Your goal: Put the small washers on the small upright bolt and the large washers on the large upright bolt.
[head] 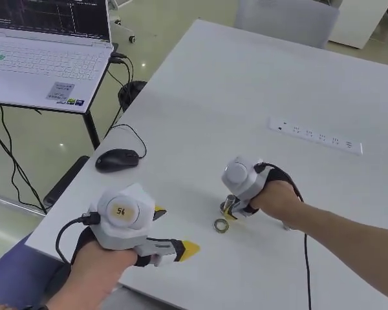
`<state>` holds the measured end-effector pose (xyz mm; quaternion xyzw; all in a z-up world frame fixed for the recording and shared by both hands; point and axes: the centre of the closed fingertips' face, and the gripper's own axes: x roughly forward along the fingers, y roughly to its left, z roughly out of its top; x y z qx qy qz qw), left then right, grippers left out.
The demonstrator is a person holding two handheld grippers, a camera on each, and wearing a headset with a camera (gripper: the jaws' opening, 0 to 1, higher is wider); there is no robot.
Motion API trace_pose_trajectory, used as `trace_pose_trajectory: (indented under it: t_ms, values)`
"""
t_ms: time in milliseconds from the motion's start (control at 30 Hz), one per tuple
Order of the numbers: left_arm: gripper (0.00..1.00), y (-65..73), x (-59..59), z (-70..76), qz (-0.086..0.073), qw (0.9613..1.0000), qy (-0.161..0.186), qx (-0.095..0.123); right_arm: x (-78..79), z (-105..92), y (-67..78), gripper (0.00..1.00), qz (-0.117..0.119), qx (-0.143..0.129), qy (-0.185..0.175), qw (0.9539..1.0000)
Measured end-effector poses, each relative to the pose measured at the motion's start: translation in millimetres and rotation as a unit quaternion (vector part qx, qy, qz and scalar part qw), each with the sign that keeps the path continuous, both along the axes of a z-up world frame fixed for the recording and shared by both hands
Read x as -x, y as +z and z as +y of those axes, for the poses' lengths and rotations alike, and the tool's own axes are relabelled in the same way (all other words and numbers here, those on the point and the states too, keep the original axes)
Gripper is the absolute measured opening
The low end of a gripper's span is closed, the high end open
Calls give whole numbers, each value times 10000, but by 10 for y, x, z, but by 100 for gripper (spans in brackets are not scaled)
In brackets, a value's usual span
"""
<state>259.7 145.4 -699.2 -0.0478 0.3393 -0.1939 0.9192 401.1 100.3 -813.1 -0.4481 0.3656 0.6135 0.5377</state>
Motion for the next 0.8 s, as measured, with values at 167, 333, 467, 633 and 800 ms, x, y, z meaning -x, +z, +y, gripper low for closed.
trace_pose_trajectory:
  t_ms: [167, 333, 467, 633, 800]
  values:
    - [62, 11, 1, -8, -12, 10000, -11, -2, -7, -19, 93, 34, 175, -242, -284, 9991]
    - [62, 23, 2, -24, -29, 10000, -18, 2, -51, -83, 202, 34, 92, -399, -478, 9980]
    - [62, 31, 4, -44, -38, 10000, -53, -10, -30, -132, 266, 34, 123, -556, -645, 9963]
    - [62, 44, 1, -54, -51, 9999, -82, -27, 37, -202, 273, 33, 209, -637, -782, 9947]
    - [62, 55, 4, -63, -60, 9999, -112, -43, 134, -264, 253, 33, 325, -725, -901, 9928]
